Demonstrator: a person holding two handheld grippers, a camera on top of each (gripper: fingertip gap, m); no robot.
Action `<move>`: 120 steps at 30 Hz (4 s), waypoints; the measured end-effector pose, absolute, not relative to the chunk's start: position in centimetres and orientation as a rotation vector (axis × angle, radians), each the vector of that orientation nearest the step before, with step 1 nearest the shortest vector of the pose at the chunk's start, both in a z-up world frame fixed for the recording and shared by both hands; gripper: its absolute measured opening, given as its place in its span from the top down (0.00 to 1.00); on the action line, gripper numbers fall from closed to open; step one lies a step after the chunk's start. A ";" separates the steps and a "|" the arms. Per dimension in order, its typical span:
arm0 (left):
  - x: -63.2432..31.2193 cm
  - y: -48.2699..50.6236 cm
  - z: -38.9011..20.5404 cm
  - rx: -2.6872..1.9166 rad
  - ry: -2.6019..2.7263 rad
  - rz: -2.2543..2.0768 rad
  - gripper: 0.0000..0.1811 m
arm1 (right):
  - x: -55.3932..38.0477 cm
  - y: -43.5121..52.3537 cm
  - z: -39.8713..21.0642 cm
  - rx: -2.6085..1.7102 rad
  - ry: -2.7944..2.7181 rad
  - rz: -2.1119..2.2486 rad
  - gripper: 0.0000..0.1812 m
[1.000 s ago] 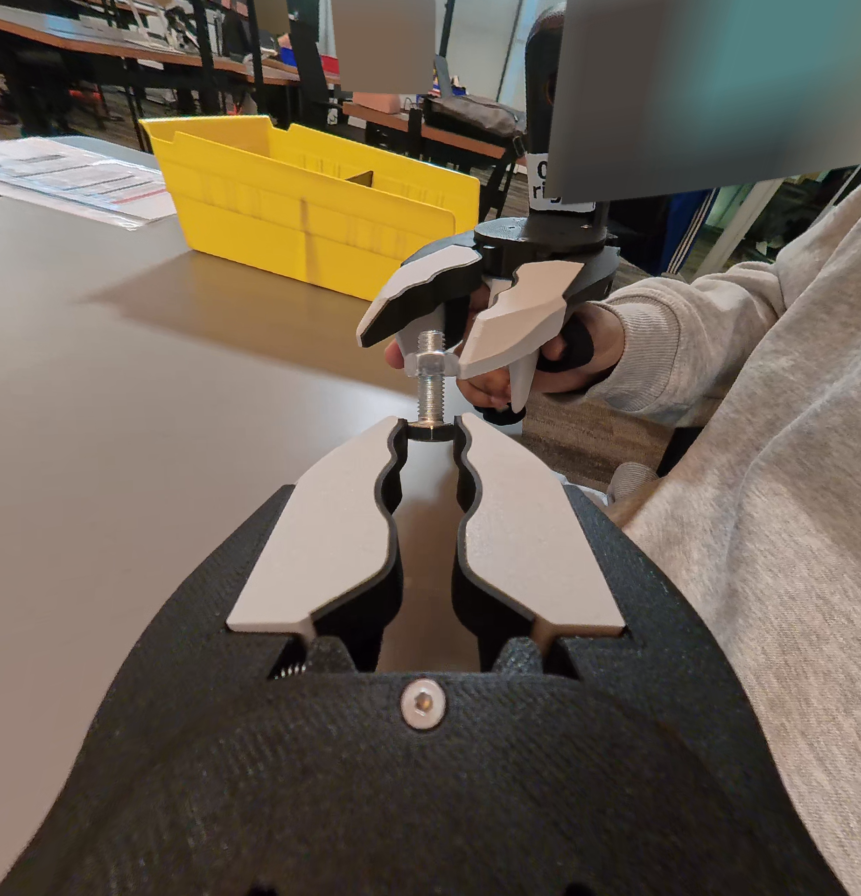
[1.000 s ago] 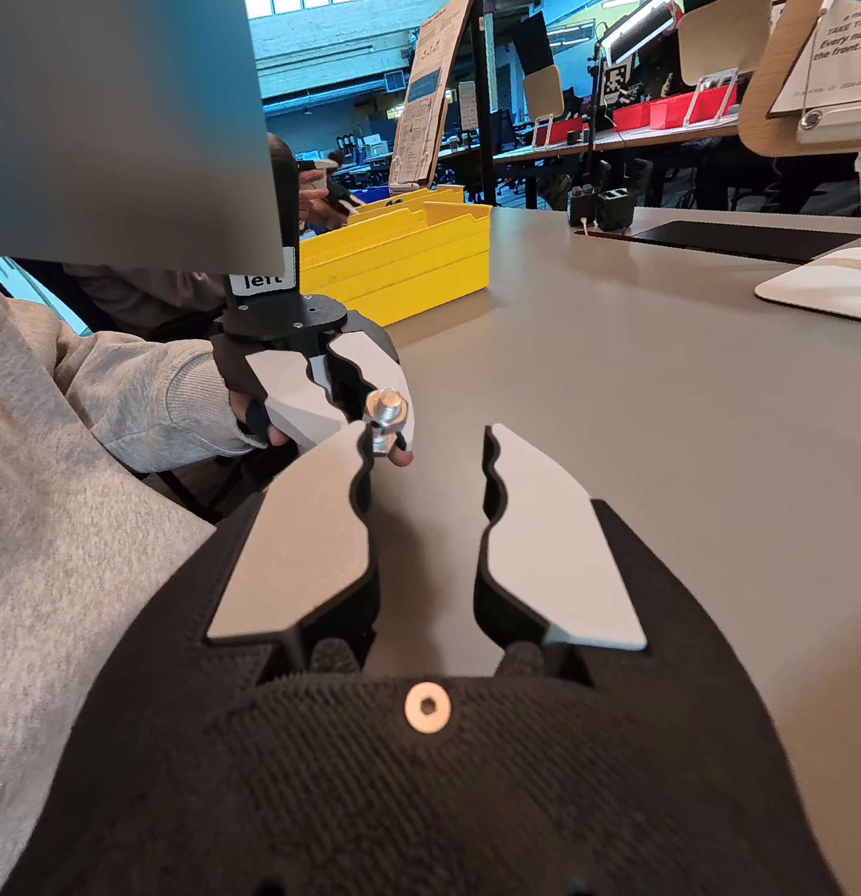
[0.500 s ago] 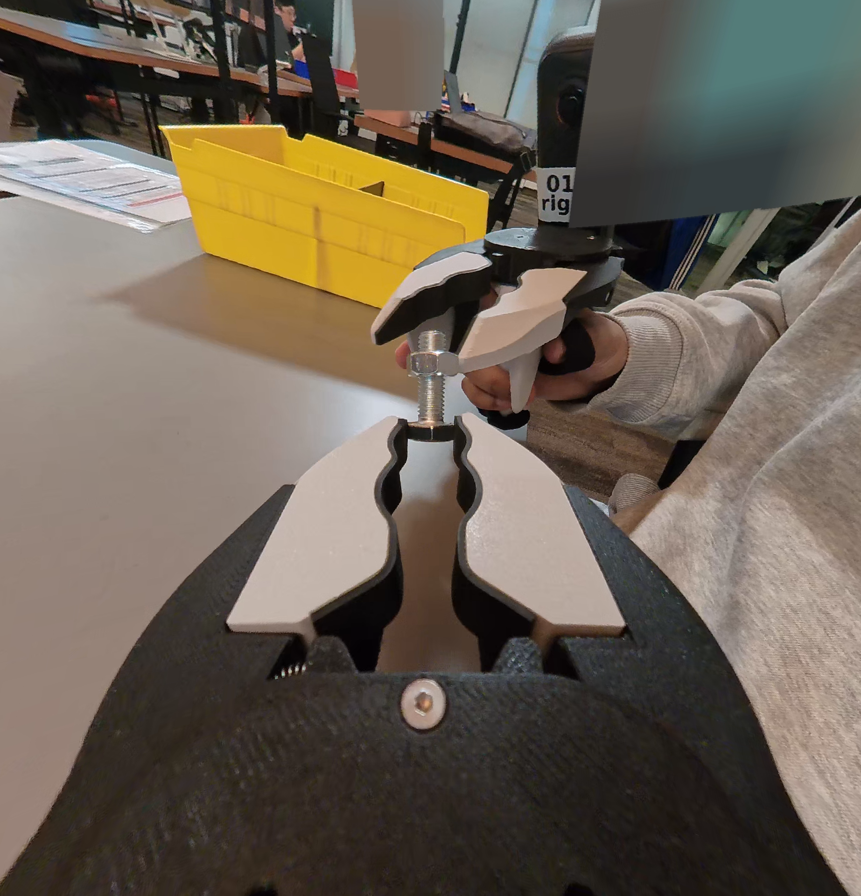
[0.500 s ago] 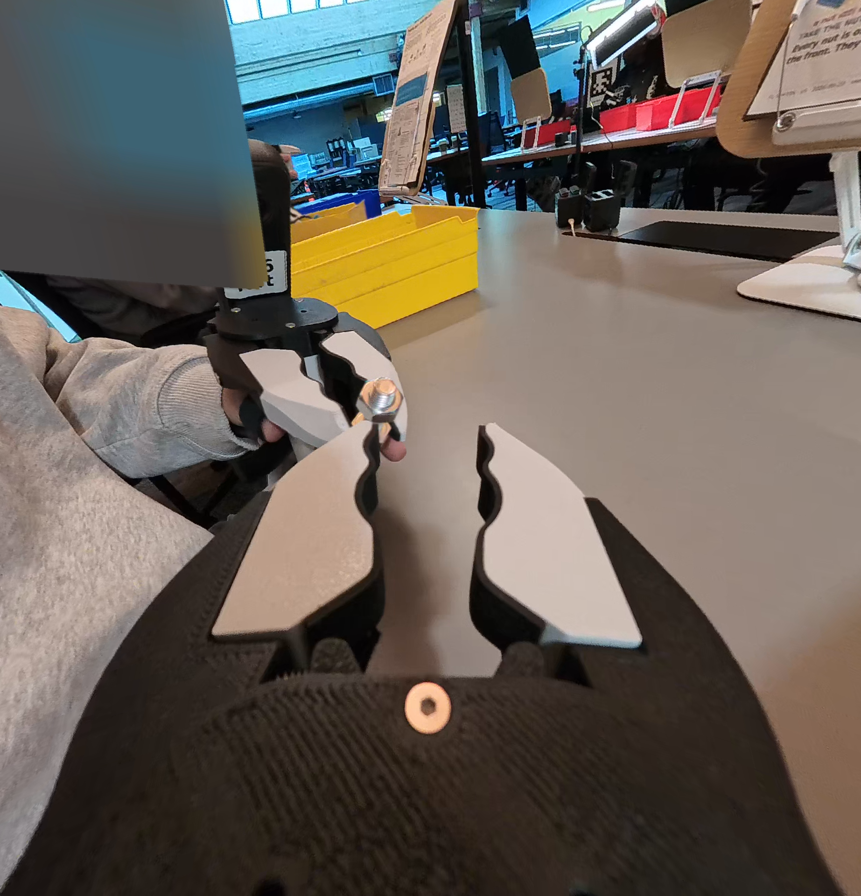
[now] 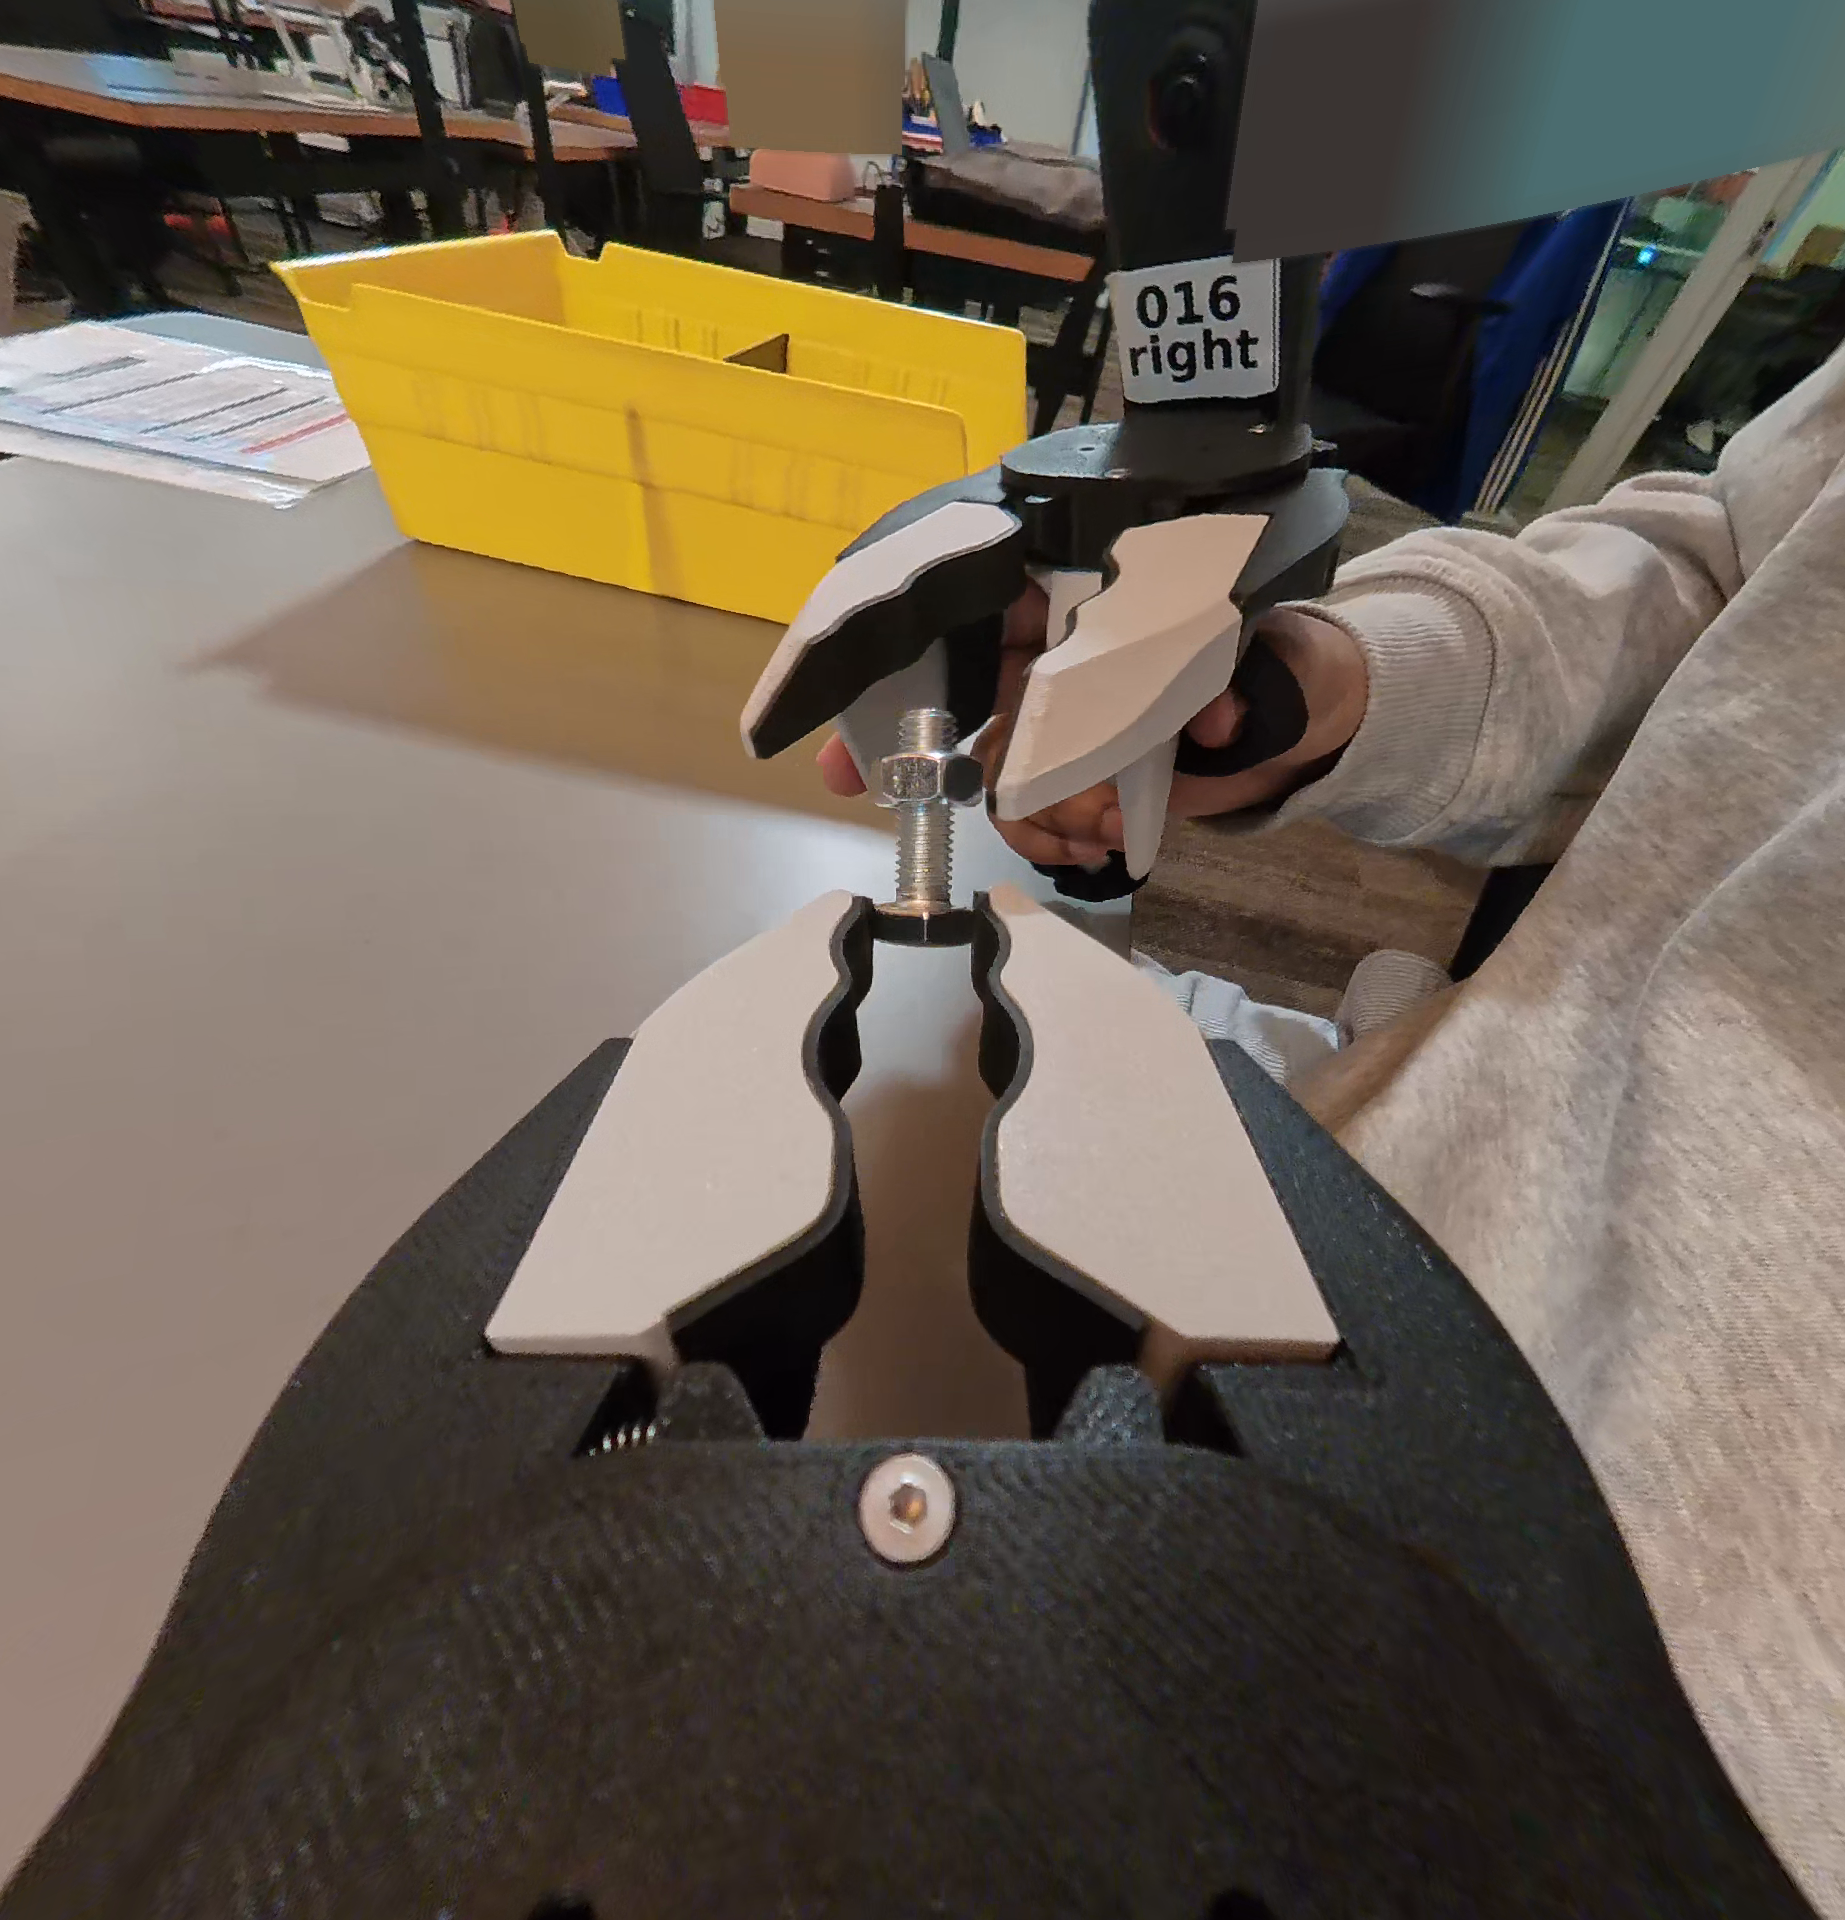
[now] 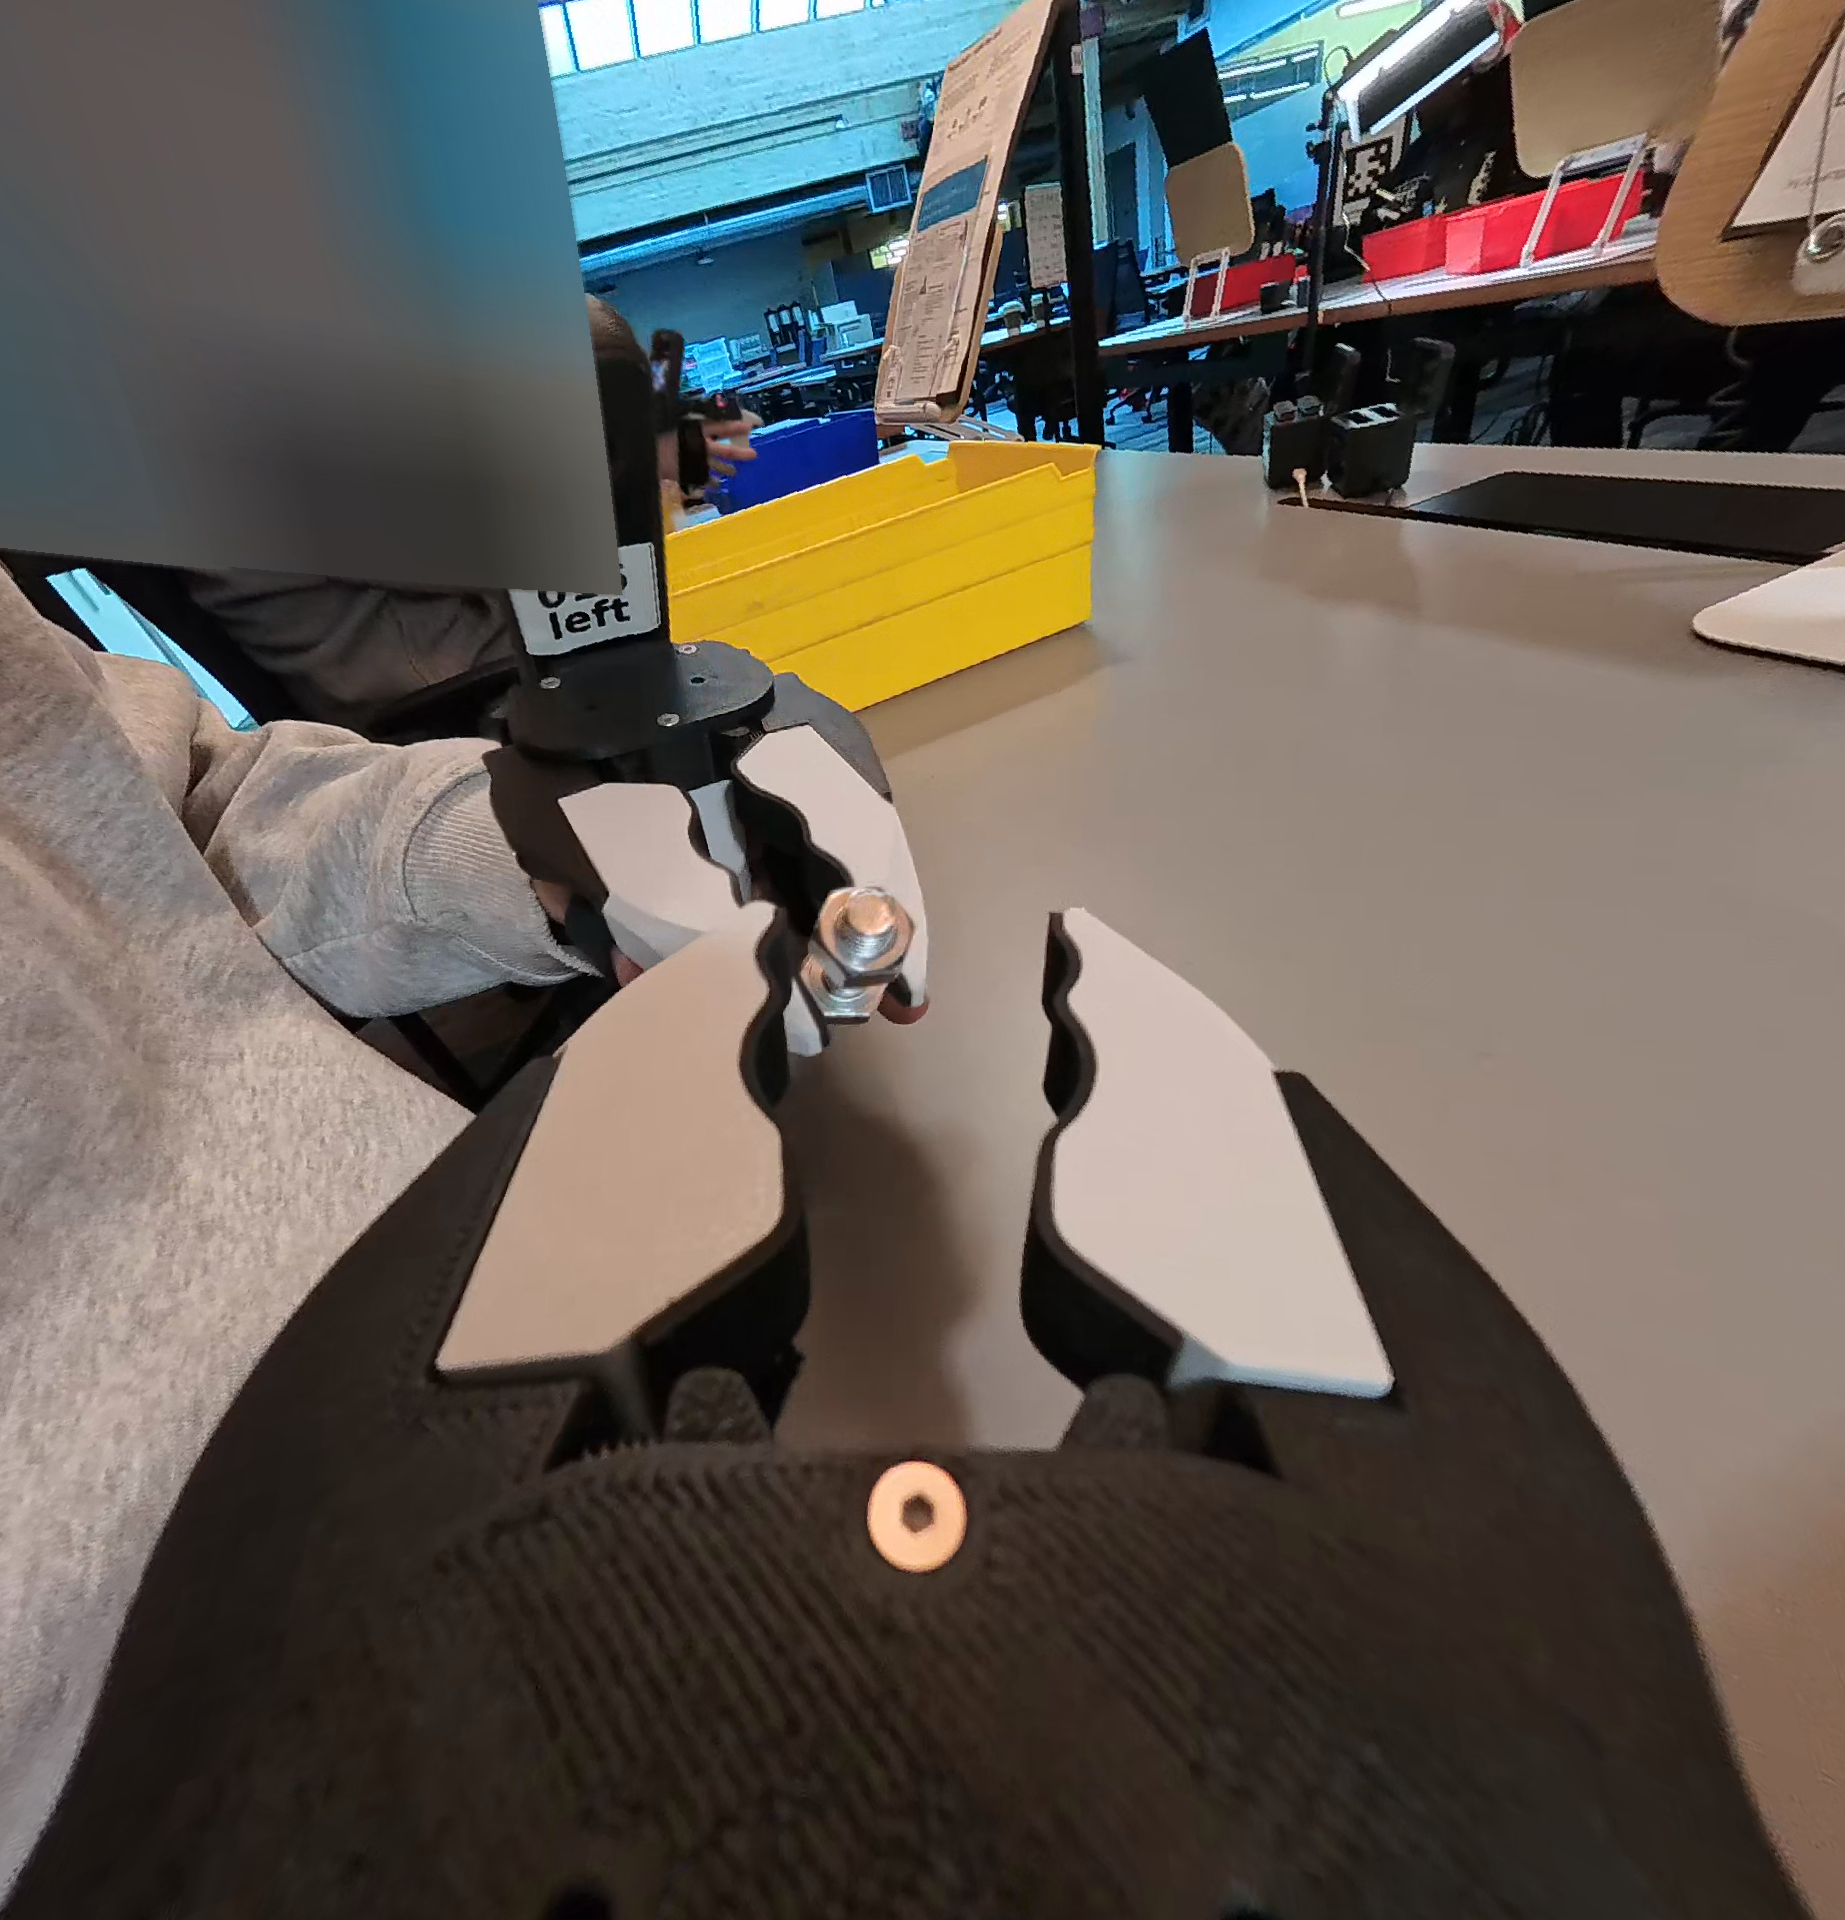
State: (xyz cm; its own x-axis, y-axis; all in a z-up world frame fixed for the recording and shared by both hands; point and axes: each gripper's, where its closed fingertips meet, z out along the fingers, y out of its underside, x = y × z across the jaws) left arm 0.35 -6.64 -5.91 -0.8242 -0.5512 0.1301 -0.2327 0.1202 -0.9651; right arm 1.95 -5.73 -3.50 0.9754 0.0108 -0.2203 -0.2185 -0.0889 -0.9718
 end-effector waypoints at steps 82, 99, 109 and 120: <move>2.2 -4.8 -4.0 -0.947 1.909 -1.880 0.89 | 2.4 -6.0 -3.3 -1.649 0.163 0.154 0.82; 7.7 -2.0 -1.5 -1.148 1.530 -1.885 0.89 | 7.0 -3.3 1.1 -1.450 0.232 0.163 0.84; 4.7 -5.6 -2.3 -0.827 1.742 -1.928 0.89 | 7.6 -6.0 0.4 -1.388 0.284 0.260 0.84; 6.0 -3.6 -3.3 -0.920 1.744 -1.875 0.89 | 7.2 -5.3 -1.3 -1.452 0.283 0.311 0.83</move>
State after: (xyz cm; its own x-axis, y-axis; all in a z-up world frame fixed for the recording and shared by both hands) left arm 5.96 -3.59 -3.31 -0.6944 -0.6957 0.1839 -0.1328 -0.1272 -0.9829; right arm 7.24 -5.28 -1.33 0.9274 0.0361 -0.3723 -0.3740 0.0917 -0.9229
